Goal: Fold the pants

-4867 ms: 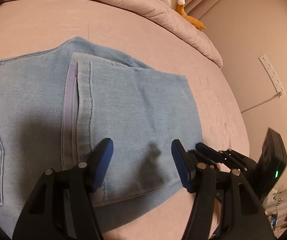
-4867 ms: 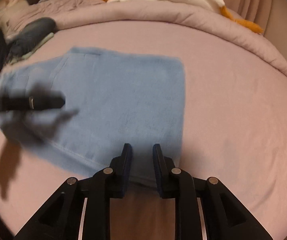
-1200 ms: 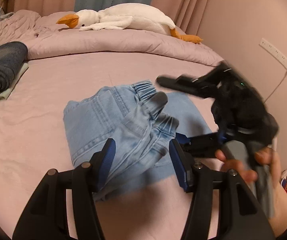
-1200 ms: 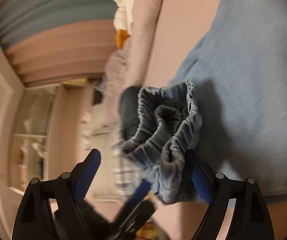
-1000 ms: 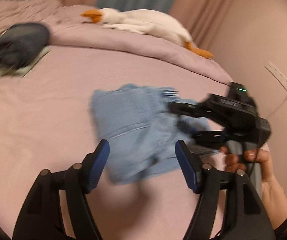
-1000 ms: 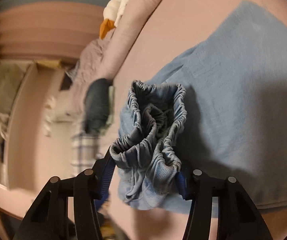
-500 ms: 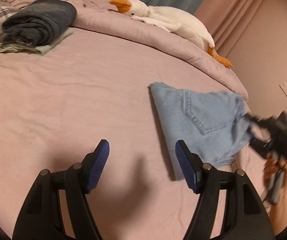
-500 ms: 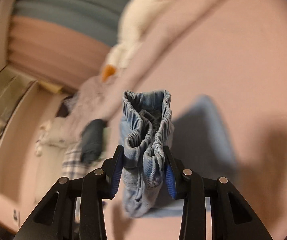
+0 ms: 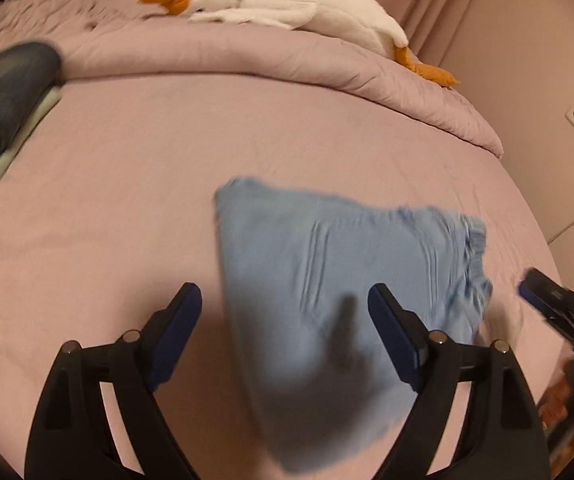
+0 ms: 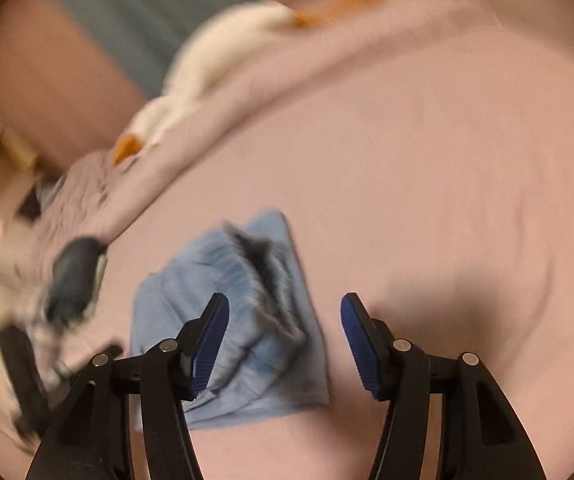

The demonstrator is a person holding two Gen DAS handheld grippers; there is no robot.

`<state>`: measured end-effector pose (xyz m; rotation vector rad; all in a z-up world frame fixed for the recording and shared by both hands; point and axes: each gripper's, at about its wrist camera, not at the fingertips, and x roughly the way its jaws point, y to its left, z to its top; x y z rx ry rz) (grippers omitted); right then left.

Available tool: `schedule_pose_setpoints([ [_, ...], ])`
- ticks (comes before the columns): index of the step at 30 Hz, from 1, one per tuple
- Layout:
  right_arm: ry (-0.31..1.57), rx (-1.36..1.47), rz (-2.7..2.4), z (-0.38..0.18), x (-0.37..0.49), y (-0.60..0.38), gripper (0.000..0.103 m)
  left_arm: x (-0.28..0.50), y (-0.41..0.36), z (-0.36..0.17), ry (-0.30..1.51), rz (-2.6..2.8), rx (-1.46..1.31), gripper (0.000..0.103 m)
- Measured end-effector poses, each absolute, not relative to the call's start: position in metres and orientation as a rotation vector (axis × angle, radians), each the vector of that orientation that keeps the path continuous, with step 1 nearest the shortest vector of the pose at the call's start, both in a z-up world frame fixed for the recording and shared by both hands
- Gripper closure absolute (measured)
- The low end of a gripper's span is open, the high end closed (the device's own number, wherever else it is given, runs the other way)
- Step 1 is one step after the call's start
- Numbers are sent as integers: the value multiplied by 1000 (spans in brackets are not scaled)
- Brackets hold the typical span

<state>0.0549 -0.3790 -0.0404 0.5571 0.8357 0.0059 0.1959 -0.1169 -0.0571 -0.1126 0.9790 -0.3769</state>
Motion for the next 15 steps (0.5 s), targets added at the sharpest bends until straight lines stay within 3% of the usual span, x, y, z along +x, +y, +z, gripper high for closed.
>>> schedule_pose_setpoints([
  [1,819,508,62,-35,57,-370,44,206,-125,-58,978,-387,-90,18],
  [2,809,468,110,-31,59,-361,51,215,-132,-60,979,-389,-70,20],
  [3,803,437,154,-30,62,-354,65,220,-136,-62,984,-386,-55,22],
  [4,823,386,198,-33,70,-341,68,229,-143,-66,1002,-393,-43,28],
  [6,865,307,188,-44,82,-330,69,245,-157,-80,1056,-409,-11,28],
  [10,995,235,137,-85,94,-322,73,256,-176,-93,1073,-403,83,11],
  [13,1002,229,162,-80,91,-328,74,259,-180,-91,1056,-405,121,11],
  [15,993,253,176,-68,87,-334,74,256,-166,-84,1044,-426,63,16],
])
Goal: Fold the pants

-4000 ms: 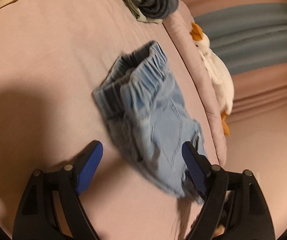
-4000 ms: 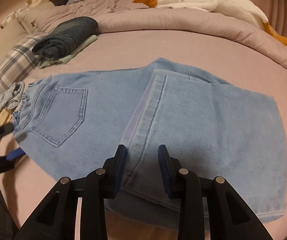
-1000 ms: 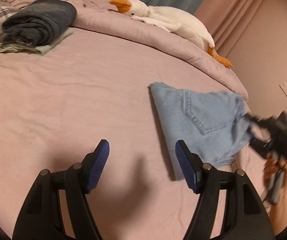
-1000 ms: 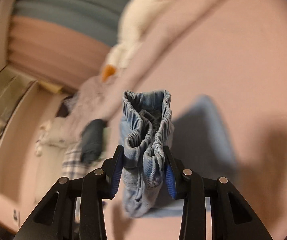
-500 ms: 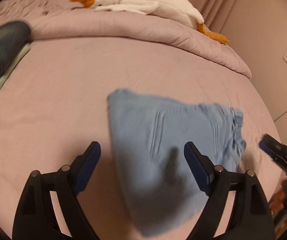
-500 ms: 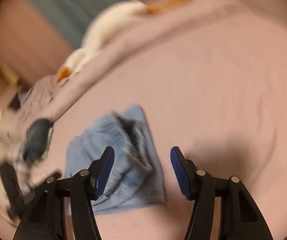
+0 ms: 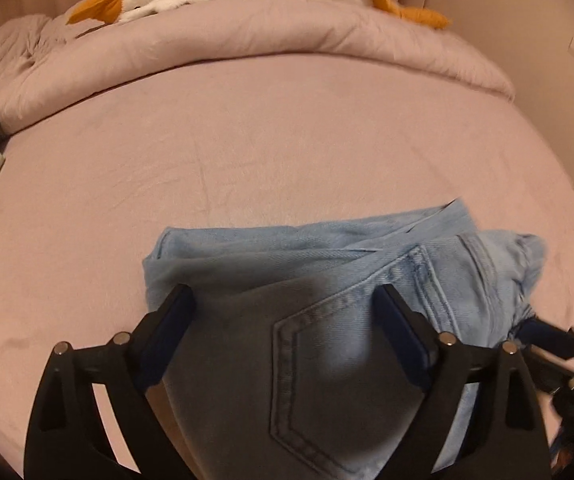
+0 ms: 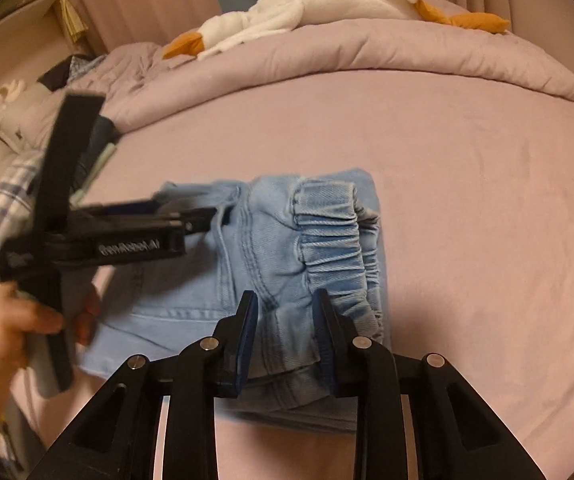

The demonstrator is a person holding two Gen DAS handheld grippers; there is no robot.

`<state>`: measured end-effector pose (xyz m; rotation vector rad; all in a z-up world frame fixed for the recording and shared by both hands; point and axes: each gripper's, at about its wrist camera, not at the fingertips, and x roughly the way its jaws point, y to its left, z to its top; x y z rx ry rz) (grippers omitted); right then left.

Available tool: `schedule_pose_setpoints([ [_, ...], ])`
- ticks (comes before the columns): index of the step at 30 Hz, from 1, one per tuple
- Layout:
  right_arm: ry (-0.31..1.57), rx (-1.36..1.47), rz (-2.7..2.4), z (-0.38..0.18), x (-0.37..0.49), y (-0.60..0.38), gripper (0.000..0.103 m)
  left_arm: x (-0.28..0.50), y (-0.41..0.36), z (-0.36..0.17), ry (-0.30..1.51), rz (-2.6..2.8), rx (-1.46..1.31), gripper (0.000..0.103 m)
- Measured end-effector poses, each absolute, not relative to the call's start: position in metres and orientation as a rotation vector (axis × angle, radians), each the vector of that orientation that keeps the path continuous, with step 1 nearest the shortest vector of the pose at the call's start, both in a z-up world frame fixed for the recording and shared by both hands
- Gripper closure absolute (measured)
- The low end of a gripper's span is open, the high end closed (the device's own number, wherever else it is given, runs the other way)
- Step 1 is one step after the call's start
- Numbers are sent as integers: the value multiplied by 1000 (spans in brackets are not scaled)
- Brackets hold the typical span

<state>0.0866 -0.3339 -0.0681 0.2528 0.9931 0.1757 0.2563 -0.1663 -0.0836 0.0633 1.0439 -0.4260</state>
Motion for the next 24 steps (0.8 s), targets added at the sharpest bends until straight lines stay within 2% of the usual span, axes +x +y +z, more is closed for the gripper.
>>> schedule_pose_setpoints([
  [3,854,249,222,-37,91,-322,74,247,-144,-74,1025,-418,-9,19],
  [5,828,228,241,-31,103,-314,74,235,-130,-73,1028,-425,-54,19],
  [11,972,137,105,-81,150,-305,74,184,-125,-104,1117,-446,-43,18],
  [14,992,176,111,-83,154,-310,74,158,-127,-99,1075,-485,11,19],
  [16,1001,220,134,-75,152,-316,73,156,-115,-94,1102,-501,-75,19],
  [17,993,248,151,-68,143,-315,70,156,-105,-92,1111,-507,-150,19],
  [19,951,379,213,-57,129,-331,57,158,-86,-92,1128,-511,-294,18],
  [20,937,448,224,-55,126,-340,35,158,-81,-94,1137,-517,-339,18],
  [21,927,514,217,-55,117,-352,18,161,-73,-97,1151,-530,-414,18],
  [24,946,622,186,-68,101,-379,17,170,-62,-110,1206,-576,-604,18],
])
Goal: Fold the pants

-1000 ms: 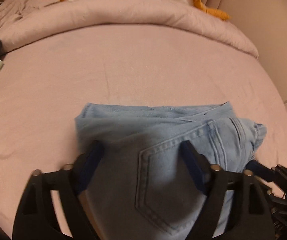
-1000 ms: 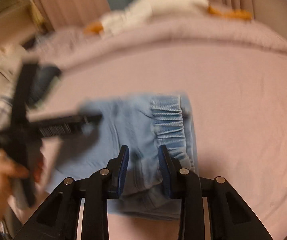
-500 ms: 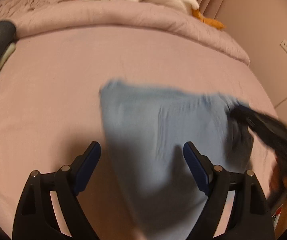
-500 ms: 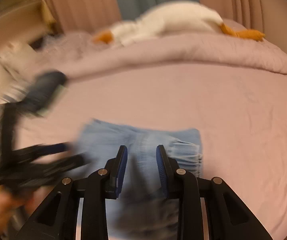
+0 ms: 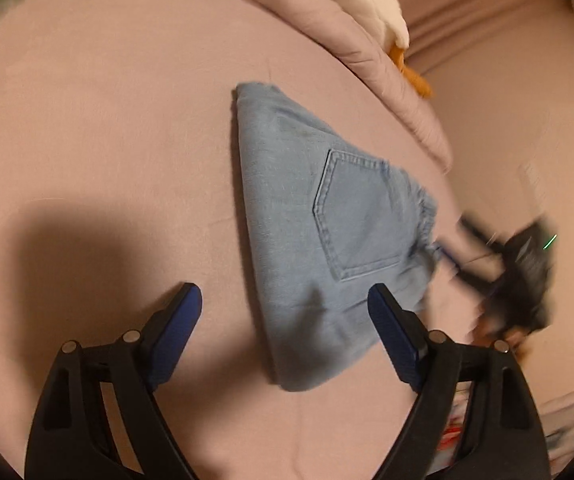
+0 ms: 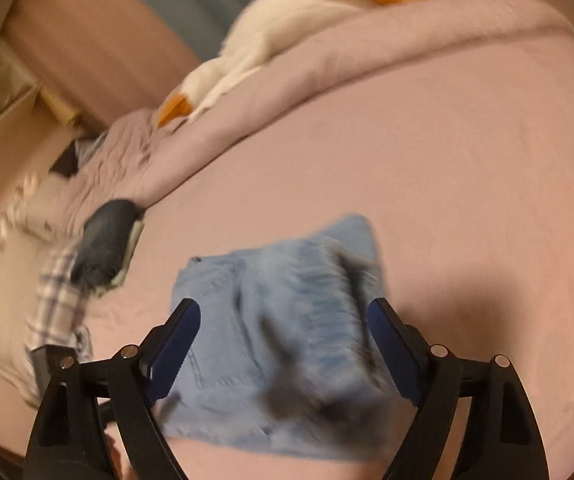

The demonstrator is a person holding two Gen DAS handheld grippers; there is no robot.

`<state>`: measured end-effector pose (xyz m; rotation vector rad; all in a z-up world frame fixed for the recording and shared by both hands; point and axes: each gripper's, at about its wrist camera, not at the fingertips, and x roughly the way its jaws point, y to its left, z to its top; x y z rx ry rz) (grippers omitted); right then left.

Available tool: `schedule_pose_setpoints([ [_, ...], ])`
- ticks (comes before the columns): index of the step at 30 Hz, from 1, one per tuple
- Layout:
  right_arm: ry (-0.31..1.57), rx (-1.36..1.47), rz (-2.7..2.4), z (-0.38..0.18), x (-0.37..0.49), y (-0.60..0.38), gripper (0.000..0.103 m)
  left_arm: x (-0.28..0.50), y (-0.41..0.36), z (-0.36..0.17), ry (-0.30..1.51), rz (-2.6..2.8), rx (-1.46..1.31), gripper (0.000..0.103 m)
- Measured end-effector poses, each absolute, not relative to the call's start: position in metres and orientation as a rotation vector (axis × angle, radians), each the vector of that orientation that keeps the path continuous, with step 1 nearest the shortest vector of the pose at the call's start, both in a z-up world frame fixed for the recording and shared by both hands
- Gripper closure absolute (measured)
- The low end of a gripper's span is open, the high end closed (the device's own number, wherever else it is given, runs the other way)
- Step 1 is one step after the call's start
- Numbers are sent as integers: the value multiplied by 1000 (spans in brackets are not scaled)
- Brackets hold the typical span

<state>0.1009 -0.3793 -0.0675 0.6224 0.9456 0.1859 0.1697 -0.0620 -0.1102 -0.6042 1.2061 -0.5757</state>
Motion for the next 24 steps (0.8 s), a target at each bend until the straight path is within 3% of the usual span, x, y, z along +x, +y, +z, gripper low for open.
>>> schedule_pose_setpoints([
  [10,1027,944,282,-125,88,-415,17,187,-69,-116,1260,-626,-745,18],
  [24,1050,750,373,-119,134,-363,17,195,-103,-111,1198,-583,-523,17],
])
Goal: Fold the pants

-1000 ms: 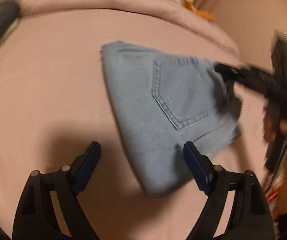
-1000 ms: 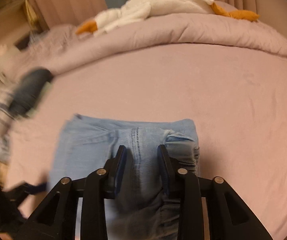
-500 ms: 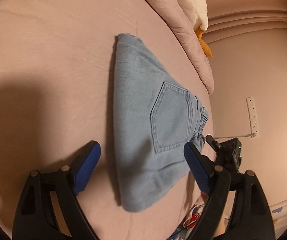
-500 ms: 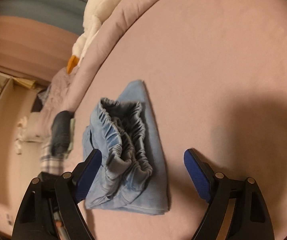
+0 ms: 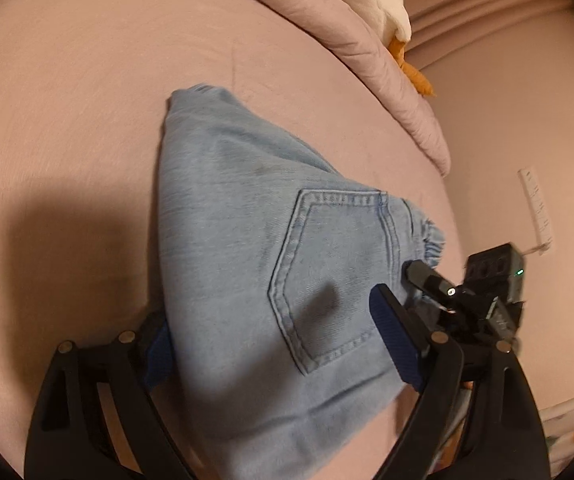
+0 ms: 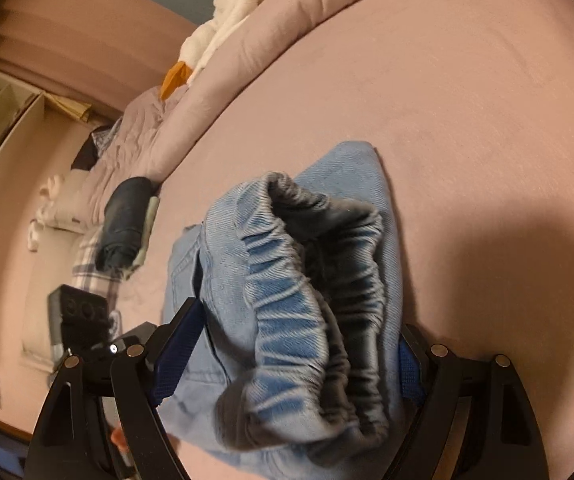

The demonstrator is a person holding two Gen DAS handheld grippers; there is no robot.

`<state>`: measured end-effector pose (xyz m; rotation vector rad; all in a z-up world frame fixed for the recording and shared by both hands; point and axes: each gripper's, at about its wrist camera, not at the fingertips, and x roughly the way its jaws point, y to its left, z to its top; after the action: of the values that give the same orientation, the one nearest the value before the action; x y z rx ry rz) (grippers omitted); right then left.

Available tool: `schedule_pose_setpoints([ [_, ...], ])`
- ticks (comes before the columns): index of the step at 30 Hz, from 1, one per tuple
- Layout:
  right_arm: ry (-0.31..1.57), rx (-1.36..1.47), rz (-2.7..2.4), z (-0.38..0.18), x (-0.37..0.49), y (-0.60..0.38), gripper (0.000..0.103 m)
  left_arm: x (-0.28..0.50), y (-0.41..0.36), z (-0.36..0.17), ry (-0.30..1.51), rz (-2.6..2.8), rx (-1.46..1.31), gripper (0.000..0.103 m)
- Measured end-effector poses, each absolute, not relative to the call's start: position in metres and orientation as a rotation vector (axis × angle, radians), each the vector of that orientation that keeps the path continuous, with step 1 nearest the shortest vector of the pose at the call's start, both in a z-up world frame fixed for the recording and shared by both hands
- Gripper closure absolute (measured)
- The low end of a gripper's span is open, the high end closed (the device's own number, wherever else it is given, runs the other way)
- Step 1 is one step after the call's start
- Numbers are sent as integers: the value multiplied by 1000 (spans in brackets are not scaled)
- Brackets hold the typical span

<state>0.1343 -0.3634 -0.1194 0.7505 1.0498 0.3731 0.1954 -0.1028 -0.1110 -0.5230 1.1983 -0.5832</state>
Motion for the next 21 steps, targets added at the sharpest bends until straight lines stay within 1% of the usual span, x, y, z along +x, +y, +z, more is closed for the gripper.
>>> schedule_pose_setpoints([
  [5,1049,754,381,-123,134,-369,21,192,-110,-112,1176,-574,-426,17],
  [21,1045,748,384,-122,132,-369,21,189,-117,-113,1153,-568,-349,17],
])
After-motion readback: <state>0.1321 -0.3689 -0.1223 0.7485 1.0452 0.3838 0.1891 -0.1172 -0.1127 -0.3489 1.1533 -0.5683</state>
